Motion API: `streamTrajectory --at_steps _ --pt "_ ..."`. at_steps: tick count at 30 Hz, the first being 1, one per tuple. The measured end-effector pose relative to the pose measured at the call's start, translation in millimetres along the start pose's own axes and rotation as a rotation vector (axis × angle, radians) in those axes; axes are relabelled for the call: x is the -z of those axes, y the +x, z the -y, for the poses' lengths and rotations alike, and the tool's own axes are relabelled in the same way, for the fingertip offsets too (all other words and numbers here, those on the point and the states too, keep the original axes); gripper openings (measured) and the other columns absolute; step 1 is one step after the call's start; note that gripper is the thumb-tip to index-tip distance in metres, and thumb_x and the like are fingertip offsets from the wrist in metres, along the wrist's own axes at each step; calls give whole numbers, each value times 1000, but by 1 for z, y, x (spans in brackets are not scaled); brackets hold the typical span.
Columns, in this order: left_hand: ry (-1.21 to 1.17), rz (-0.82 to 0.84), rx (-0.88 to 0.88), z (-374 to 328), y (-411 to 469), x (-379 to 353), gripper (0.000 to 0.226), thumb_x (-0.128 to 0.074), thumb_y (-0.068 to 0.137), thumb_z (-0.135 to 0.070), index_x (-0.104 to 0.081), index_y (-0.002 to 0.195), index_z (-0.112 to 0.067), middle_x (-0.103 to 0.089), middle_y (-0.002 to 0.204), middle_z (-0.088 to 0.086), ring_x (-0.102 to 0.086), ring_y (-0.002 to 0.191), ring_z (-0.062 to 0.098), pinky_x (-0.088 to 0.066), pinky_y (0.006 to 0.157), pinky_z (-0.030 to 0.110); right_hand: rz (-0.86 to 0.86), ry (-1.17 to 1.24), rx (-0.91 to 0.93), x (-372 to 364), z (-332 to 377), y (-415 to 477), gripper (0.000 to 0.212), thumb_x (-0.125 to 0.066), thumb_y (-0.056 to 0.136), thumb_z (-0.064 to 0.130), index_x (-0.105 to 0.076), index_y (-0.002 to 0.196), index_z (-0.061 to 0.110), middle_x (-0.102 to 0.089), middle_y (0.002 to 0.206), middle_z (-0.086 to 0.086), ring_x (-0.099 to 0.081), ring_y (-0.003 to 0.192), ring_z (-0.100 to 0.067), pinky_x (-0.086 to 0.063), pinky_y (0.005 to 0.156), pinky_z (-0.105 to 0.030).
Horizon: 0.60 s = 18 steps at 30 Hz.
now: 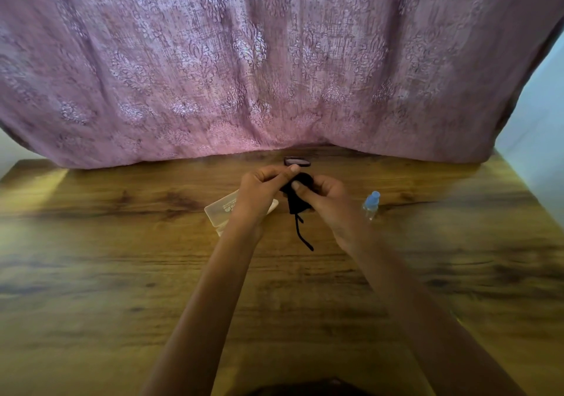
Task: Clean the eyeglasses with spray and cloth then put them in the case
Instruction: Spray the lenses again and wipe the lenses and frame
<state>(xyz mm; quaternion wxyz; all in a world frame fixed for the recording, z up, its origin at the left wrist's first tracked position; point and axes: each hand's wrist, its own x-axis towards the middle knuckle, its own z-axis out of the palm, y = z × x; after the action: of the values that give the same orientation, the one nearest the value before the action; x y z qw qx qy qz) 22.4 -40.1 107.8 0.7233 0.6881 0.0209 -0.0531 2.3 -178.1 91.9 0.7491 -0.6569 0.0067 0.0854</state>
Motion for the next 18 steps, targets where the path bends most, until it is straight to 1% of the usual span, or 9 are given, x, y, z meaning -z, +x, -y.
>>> streamTrajectory --at_steps 2,5,6,8,10,11,13,16,18 --pt "-3 -33 8 -3 2 0 14 -73 82 -26 -75 83 -12 -75 78 2 -70 78 11 -52 67 16 -7 -36 6 -2 -2 0 7 -68 89 26 -71 96 25 -76 90 5 -72 85 -10 -52 65 -12" --pt "0 -83 3 -5 5 0 14 -75 80 -28 -74 76 -15 -69 63 -9 -66 65 -1 -46 55 6 -3 -77 17 -3 -5 1 7 -68 89 28 -71 95 27 -76 92 5 -72 87 -10 -53 69 -16" --pt "7 -87 3 -5 6 0 14 -75 80 -30 -74 75 -17 -69 64 -10 -66 66 -2 -47 57 7 -3 -92 14 -2 -6 1 7 -68 89 29 -71 95 28 -76 92 6 -72 88 -9 -53 72 -18" --pt "15 -102 9 -5 7 1 15 -75 79 -34 -75 74 -20 -72 73 -9 -67 79 -2 -49 71 14 5 -128 -6 0 -8 1 6 -69 88 30 -71 93 31 -75 90 10 -71 87 -5 -50 76 -22" --pt "8 -132 8 -7 10 4 15 -75 78 -37 -75 75 -22 -74 81 -9 -66 92 1 -47 87 22 11 -160 -13 1 -14 -1 6 -70 87 29 -71 90 35 -75 89 15 -69 85 -1 -50 72 -17" --pt "4 -143 5 -8 11 5 15 -74 79 -37 -74 76 -22 -74 82 -9 -66 93 1 -46 90 23 9 -171 -3 0 -17 -3 8 -70 86 29 -70 89 36 -74 89 17 -69 84 1 -51 68 -14" --pt "12 -148 -8 -11 13 6 16 -74 80 -36 -73 76 -21 -73 79 -8 -66 88 1 -46 89 23 -15 -211 49 -3 -24 -7 12 -71 86 28 -68 87 40 -72 85 22 -68 82 4 -50 62 -9" --pt "46 -145 -42 -14 16 7 17 -71 84 -33 -71 73 -19 -67 77 1 -62 81 7 -48 88 24 -57 -333 131 -3 -29 -9 22 -72 85 24 -63 83 44 -67 76 35 -63 79 13 -46 62 -4" --pt "59 -155 -52 -17 17 7 16 -70 85 -30 -70 72 -20 -66 75 1 -62 79 7 -48 84 22 -60 -418 174 -2 -33 -11 29 -72 85 21 -60 80 47 -64 71 35 -59 77 19 -43 61 0"
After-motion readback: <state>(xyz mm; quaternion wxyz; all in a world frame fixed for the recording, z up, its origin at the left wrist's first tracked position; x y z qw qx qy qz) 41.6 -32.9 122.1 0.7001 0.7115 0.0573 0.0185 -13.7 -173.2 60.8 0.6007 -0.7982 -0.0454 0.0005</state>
